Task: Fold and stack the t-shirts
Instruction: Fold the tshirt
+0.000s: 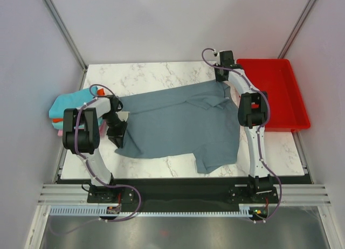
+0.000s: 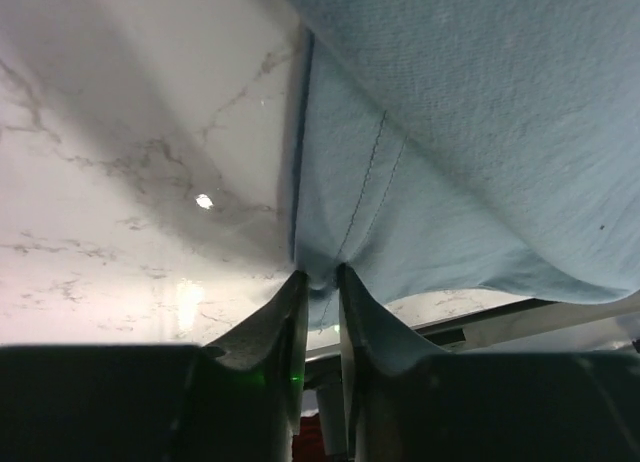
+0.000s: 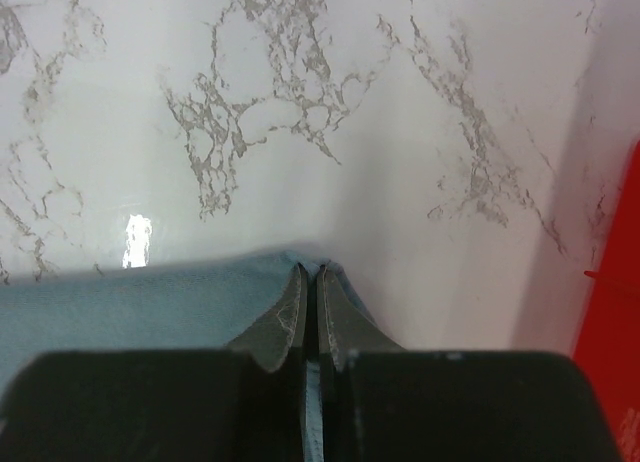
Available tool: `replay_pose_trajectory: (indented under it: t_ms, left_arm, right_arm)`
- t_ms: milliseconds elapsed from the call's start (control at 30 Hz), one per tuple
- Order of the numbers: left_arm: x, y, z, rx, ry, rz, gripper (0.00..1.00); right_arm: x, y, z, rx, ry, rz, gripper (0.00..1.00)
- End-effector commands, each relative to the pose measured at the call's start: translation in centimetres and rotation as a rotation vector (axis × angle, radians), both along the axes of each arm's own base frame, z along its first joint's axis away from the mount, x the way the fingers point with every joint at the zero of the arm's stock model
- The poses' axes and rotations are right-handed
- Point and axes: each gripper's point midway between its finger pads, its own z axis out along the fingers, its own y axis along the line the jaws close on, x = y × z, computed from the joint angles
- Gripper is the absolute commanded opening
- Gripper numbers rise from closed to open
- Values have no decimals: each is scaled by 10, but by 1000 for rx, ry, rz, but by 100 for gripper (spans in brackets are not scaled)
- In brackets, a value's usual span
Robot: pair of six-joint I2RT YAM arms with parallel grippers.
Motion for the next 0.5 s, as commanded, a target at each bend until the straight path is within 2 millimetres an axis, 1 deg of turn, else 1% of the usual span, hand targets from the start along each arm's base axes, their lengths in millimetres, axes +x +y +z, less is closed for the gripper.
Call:
replay_pose_trajectory:
  t_ms: [0,33,67,100,267,300,367,467]
  left_arm:
    - [1,-8,-5,-45,18,-12,24]
    - [0,-6,-6,-39,24,-14,20]
    - [0,-6,-6,-39,21,-14,9]
    - [1,-6,-7,-34,17,-13,2]
    - [3,3,-7,16,1,-23,2]
    - [4,6,-6,34,-4,-29,2]
    - [6,21,0,104,-12,-53,2]
    - [3,21,6,103,-6,-60,2]
  right_arm:
    - [1,0,-13,-16,14,-4,0]
    - [1,-2,-12,-24,11,-12,0]
    - [2,-6,-10,-29,8,-19,0]
    - [4,-7,-7,-30,0,-21,0]
    - [9,-18,-3,-42,-18,-36,0]
    - [10,-20,-2,-46,-21,-41,0]
    - [9,-28,-3,-56,-18,-60,0]
    - [9,-34,1,-62,-23,-73,0]
